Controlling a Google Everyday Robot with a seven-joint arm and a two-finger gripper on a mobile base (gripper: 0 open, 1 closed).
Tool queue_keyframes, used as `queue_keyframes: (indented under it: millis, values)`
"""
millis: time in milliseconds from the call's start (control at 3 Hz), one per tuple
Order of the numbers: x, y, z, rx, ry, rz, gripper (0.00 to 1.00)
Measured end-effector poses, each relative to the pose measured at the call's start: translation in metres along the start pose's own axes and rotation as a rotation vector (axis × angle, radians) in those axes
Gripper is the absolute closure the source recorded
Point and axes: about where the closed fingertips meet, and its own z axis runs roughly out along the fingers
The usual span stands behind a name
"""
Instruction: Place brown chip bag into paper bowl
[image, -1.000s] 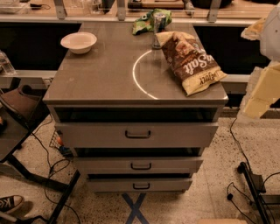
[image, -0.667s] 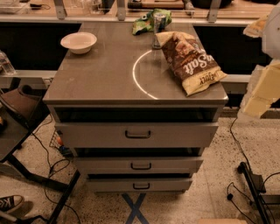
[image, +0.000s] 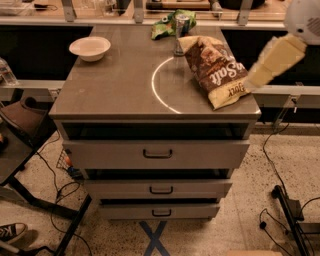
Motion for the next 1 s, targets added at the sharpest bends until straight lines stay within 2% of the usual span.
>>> queue_keyframes:
  millis: [333,667,1000]
  values:
    - [-0.013,-0.053,0.026,0.072,-0.138,0.175,0.0]
    - [-0.02,-0.084,0.063,0.079,-0.287,0.362,0.0]
    - [-0.025,-0.091,0.069,0.088,-0.322,0.388,0.0]
